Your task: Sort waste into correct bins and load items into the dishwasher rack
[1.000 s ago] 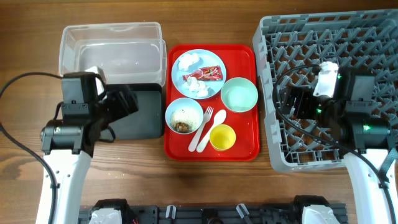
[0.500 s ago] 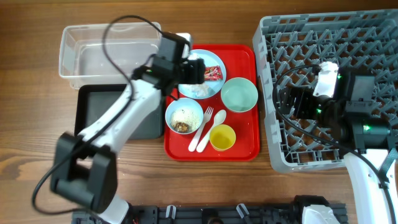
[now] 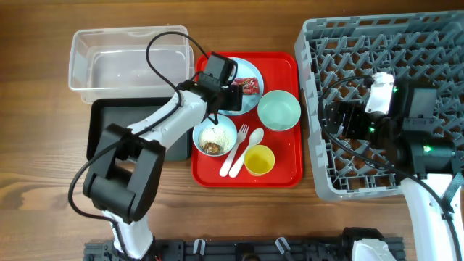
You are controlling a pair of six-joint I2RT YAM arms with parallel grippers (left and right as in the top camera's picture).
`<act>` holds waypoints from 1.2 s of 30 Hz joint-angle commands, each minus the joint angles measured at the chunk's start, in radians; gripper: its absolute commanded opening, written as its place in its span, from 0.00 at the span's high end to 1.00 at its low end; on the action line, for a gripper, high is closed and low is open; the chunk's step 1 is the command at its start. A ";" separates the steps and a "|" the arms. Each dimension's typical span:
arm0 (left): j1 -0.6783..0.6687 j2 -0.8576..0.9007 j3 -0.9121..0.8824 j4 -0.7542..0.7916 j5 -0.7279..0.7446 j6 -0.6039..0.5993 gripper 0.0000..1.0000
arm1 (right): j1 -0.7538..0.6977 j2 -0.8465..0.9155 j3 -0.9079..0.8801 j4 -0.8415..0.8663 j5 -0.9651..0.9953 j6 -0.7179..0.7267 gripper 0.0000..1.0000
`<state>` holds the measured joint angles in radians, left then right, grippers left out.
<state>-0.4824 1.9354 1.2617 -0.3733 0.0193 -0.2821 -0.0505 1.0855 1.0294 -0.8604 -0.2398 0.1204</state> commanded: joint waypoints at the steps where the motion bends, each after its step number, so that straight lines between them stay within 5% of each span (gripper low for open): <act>1: 0.000 0.018 0.008 0.004 -0.017 0.013 0.60 | 0.001 -0.003 0.021 -0.002 -0.016 0.013 0.00; 3: 0.000 0.017 0.008 0.003 -0.018 0.013 0.86 | 0.001 -0.003 0.021 -0.006 -0.016 0.013 0.00; 5: 0.001 0.005 0.009 0.005 -0.017 0.013 0.95 | 0.001 -0.003 0.021 -0.006 -0.016 0.013 0.00; 10: 0.035 -0.156 0.052 0.003 -0.021 0.013 0.96 | 0.001 -0.003 0.021 -0.008 -0.016 0.012 0.00; 17: 0.262 -0.264 0.067 0.002 -0.093 0.013 0.95 | 0.001 -0.003 0.021 -0.009 -0.016 0.012 0.00; 19: 0.305 -0.263 0.067 0.003 -0.093 0.013 0.89 | 0.001 -0.003 0.021 -0.009 -0.016 0.011 0.00; 23: 0.332 -0.263 0.067 0.011 -0.092 0.013 0.48 | 0.001 -0.003 0.021 -0.008 -0.016 0.011 0.00; 32: 0.103 -0.136 0.067 0.217 -0.058 0.068 0.46 | 0.001 -0.003 0.021 -0.009 -0.016 0.013 0.00; 36: 0.035 0.030 0.067 0.322 -0.058 0.069 0.37 | 0.001 -0.003 0.021 -0.013 -0.016 0.013 0.00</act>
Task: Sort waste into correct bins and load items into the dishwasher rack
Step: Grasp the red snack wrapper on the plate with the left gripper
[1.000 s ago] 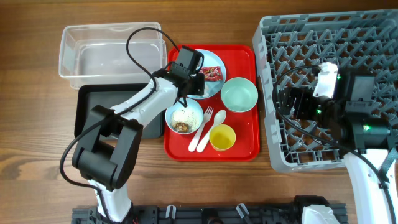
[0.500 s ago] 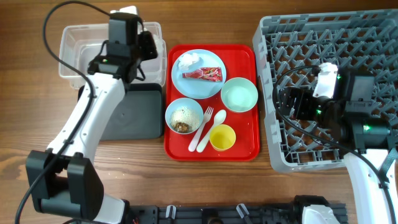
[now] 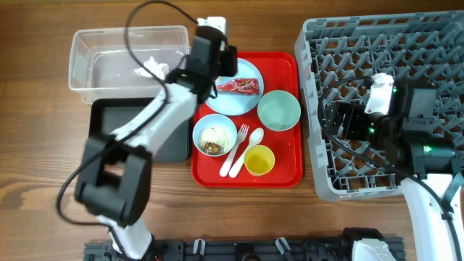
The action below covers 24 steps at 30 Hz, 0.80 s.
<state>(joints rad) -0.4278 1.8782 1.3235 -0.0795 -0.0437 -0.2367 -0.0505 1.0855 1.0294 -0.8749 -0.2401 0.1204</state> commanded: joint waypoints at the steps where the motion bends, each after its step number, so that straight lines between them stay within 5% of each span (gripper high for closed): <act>1: -0.020 0.123 0.005 0.032 0.005 0.024 0.34 | 0.001 -0.003 0.021 0.000 -0.016 0.013 0.00; 5: -0.019 0.213 0.005 0.035 -0.005 0.024 0.34 | 0.001 -0.003 0.021 -0.002 -0.016 0.013 0.00; 8: -0.019 0.241 0.005 0.012 -0.011 0.024 0.44 | 0.001 -0.003 0.021 -0.004 -0.016 0.013 0.00; 14: -0.018 0.227 0.006 0.013 -0.064 0.024 0.95 | 0.001 -0.003 0.018 -0.010 -0.016 0.013 0.00; 24: 0.013 -0.081 0.005 -0.034 -0.114 0.024 0.96 | 0.001 -0.003 0.018 -0.018 -0.016 0.011 0.00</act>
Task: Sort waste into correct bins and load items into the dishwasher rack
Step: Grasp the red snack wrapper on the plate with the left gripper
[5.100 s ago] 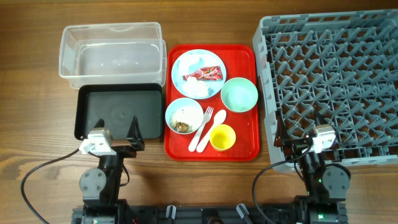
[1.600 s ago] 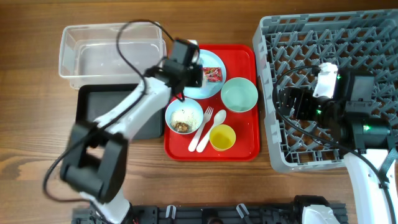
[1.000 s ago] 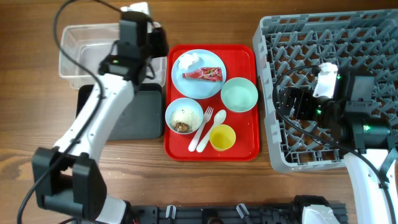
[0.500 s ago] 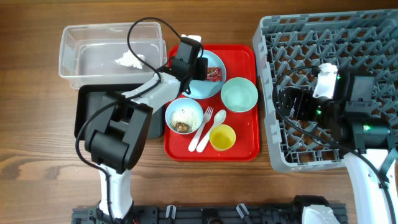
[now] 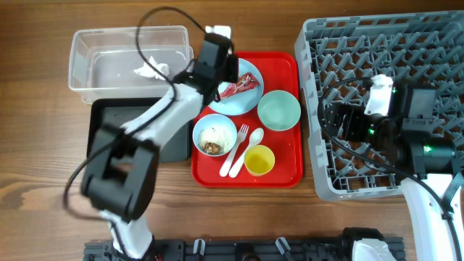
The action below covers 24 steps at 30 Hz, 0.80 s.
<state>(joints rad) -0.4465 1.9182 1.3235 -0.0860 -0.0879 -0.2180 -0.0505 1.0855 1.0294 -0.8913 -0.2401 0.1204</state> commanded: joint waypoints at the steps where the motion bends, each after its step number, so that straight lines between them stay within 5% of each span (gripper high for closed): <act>1: 0.062 -0.162 0.005 -0.064 -0.116 0.005 0.96 | 0.001 -0.003 0.018 -0.001 -0.016 0.011 0.00; 6: 0.193 -0.185 0.005 -0.218 -0.134 0.001 0.96 | 0.001 -0.003 0.018 0.000 -0.016 0.011 0.00; 7: 0.203 -0.184 0.005 -0.241 -0.128 0.001 0.69 | 0.001 -0.003 0.018 0.000 -0.016 0.011 0.00; 9: 0.193 -0.185 0.005 -0.238 -0.054 0.002 0.55 | 0.001 -0.003 0.018 0.000 -0.016 0.011 0.00; 14: 0.097 -0.148 0.005 -0.238 0.215 0.058 0.53 | 0.001 -0.003 0.018 0.000 -0.016 0.012 0.00; 24: -0.022 0.109 0.005 -0.267 0.210 0.110 0.42 | 0.001 -0.003 0.018 -0.001 -0.016 0.013 0.00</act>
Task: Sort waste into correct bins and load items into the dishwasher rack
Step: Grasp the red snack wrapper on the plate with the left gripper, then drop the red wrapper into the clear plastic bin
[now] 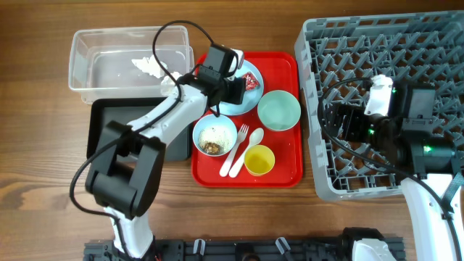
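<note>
My left gripper (233,93) hangs low over the light blue plate (250,67) at the back of the red tray (290,170), its jaws apparently open. It covers most of a red wrapper (251,82) lying on the plate. A crumpled white tissue (148,64) lies in the clear bin (90,54). On the tray are a blue bowl with food scraps (214,136), a green bowl (279,109), a yellow cup (259,159) and a white fork and spoon (238,148). My right gripper (339,119) hovers over the grey dishwasher rack (377,43), holding nothing.
A black bin (119,123) sits in front of the clear bin, left of the tray. The left arm stretches across it. Bare wooden table lies in front of the tray and between the tray and the rack.
My left gripper has moved a little forward and right, from the plate's back left edge to over the plate, and now hides most of the red wrapper. The right arm has not moved.
My left gripper was down on the blue plate while the clear bin was empty. Then it stood at the clear bin's right edge, with a white tissue lying in the bin and the wrapper in full view. It then came back to the plate and now covers the wrapper.
</note>
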You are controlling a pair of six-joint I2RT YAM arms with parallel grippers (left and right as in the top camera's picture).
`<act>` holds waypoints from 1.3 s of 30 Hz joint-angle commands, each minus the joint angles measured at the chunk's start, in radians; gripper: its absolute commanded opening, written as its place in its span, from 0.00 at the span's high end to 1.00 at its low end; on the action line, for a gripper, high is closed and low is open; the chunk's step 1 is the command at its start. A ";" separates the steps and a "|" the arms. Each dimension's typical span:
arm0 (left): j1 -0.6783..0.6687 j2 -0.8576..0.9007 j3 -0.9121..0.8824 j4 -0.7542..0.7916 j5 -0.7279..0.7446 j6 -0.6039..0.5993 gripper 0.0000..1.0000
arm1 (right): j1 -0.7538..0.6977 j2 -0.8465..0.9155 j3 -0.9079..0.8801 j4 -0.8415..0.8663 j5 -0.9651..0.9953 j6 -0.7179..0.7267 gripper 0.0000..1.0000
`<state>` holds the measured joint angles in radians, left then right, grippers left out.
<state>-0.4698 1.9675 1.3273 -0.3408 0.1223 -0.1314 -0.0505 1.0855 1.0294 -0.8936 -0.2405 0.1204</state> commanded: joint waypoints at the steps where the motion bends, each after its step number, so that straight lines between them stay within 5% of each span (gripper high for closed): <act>1: 0.001 0.069 0.001 -0.014 -0.011 0.024 0.42 | 0.001 -0.003 0.018 0.002 -0.016 0.013 0.00; 8: 0.003 0.098 0.000 -0.024 -0.098 0.023 0.40 | 0.001 -0.003 0.018 0.002 -0.016 0.013 0.00; 12: 0.002 0.098 0.000 -0.052 -0.098 0.023 0.59 | 0.001 -0.003 0.018 0.002 -0.016 0.013 0.00; 15: 0.002 0.098 0.000 -0.053 -0.098 0.023 0.53 | 0.001 -0.003 0.018 0.001 -0.016 0.013 0.00; 20: 0.002 0.097 0.001 -0.053 -0.098 0.023 0.96 | 0.001 -0.003 0.018 -0.003 -0.016 0.013 0.00; 29: 0.035 -0.146 0.003 0.000 -0.171 0.023 0.96 | 0.001 -0.003 0.018 -0.006 -0.016 0.011 0.00; 38: 0.316 -0.219 0.000 -0.089 -0.191 -0.040 0.96 | 0.001 -0.003 0.018 -0.004 -0.016 0.011 0.00; 39: 0.336 -0.217 0.000 -0.103 -0.192 -0.041 0.85 | 0.001 -0.003 0.018 -0.004 -0.016 0.011 0.00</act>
<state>-0.1661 1.7393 1.3270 -0.4267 -0.0628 -0.1547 -0.0505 1.0855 1.0294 -0.8978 -0.2405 0.1204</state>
